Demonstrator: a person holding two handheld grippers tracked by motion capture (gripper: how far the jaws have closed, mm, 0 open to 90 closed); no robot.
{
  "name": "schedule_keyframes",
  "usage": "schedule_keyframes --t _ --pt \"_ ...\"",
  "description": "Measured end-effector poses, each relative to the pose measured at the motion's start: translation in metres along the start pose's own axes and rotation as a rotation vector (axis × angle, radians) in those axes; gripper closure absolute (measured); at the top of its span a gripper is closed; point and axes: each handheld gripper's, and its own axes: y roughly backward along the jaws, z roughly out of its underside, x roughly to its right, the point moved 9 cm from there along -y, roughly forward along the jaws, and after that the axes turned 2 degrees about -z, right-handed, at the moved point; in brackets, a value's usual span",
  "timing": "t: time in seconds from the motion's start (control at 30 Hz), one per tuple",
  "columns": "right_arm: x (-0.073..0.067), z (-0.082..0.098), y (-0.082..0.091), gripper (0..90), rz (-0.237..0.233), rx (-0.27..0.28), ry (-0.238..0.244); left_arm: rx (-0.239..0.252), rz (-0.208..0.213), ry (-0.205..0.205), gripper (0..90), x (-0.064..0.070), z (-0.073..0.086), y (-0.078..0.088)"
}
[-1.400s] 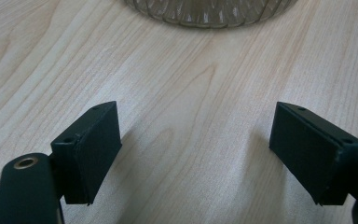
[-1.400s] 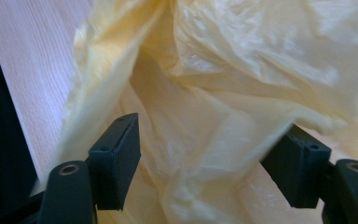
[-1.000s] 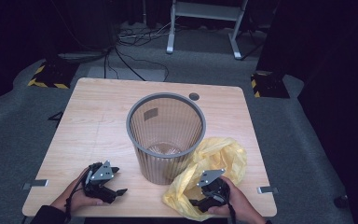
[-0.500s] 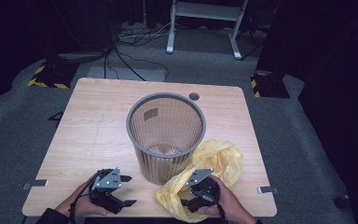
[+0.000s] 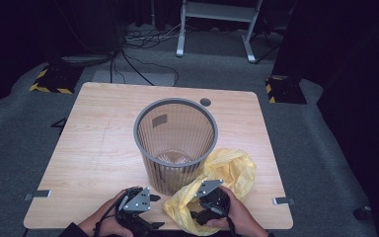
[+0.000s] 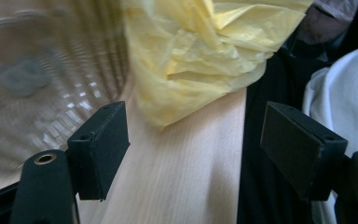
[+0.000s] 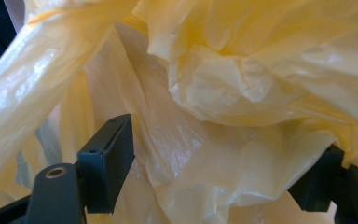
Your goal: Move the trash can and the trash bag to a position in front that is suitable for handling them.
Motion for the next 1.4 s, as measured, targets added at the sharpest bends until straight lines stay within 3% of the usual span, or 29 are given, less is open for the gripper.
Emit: schedule_keyframes --t 0.07,0.3,0.47,0.53,0.63,0.67,0.77,0.9,1.0,1.07,1.13,1.23,1.4 --pt "0.000 0.000 0.000 25.7 -0.002 0.003 0.000 -0.019 0.003 -0.034 23.1 0.001 -0.002 -0.004" --pt "-0.003 -0.002 0.000 24.7 -0.014 0.015 0.001 -0.026 0.002 -0.030 28.4 -0.003 -0.011 -0.019" --pt "-0.004 -0.003 0.000 24.4 -0.022 0.025 0.012 -0.065 0.005 -0.057 51.0 -0.008 -0.007 -0.027" --pt "-0.005 -0.003 0.001 24.3 -0.021 0.026 0.015 -0.077 0.008 -0.045 52.7 -0.010 -0.006 -0.028" --pt "-0.006 -0.004 0.001 24.1 -0.028 0.033 0.018 -0.092 -0.003 -0.066 62.0 -0.012 -0.005 -0.032" --pt "-0.006 -0.004 0.001 24.1 -0.030 0.035 0.017 -0.102 -0.008 -0.084 69.1 -0.012 -0.005 -0.032" --pt "-0.007 -0.005 0.002 24.1 -0.040 0.039 0.028 -0.102 -0.014 -0.087 80.9 -0.011 -0.004 -0.036" --pt "-0.010 -0.004 0.008 24.2 -0.062 0.033 0.048 -0.126 -0.015 -0.105 86.2 -0.014 -0.001 -0.033" --pt "-0.012 -0.003 0.017 25.1 -0.082 0.025 0.082 -0.122 -0.020 -0.086 86.5 -0.015 0.000 -0.032" --pt "-0.012 0.000 0.025 25.4 -0.100 0.004 0.114 -0.130 -0.019 -0.095 86.6 -0.016 0.002 -0.031" --pt "-0.012 0.001 0.037 25.0 -0.114 0.002 0.171 -0.130 -0.016 -0.087 86.7 -0.016 0.003 -0.030" --pt "-0.009 0.000 0.061 24.2 -0.121 0.034 0.232 -0.135 -0.010 -0.083 87.0 -0.017 0.005 -0.027" --pt "0.003 -0.003 0.101 23.9 -0.091 0.141 0.268 -0.138 0.012 -0.103 87.1 -0.018 0.010 -0.023"
